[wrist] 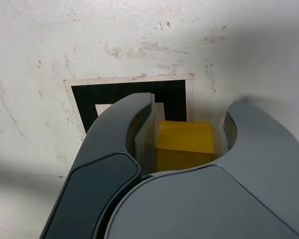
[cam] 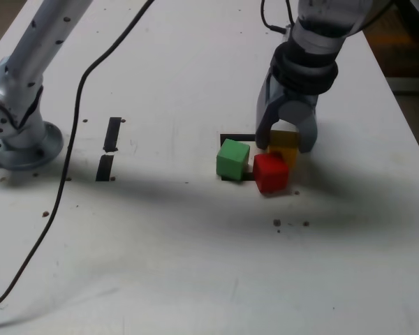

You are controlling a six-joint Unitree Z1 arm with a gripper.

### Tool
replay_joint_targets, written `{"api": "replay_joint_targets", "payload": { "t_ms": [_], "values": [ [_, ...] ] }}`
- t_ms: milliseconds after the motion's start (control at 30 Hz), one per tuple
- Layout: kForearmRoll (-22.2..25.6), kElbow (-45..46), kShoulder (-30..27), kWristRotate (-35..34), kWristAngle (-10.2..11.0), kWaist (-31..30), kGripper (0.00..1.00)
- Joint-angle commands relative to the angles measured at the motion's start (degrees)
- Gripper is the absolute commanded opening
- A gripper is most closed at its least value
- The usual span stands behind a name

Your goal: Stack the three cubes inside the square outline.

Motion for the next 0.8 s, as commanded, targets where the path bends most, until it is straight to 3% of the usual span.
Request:
{"api": "replay_joint_targets", "payload": {
  "t_ms": [0,133,367,767],
  "values": [
    [-0.19,0.17,-0.36,0.12,0.09,-0.09,0.20],
    [0.33,-0.16,-1.25,0.17,0.62,-0.09,0.16],
    [3.34,-0.57,-5.05,0.21,3.48,1.16,0.15],
    [3.79,7.13,-12.33,3.53,4.43,11.56,0.16]
  ]
}}
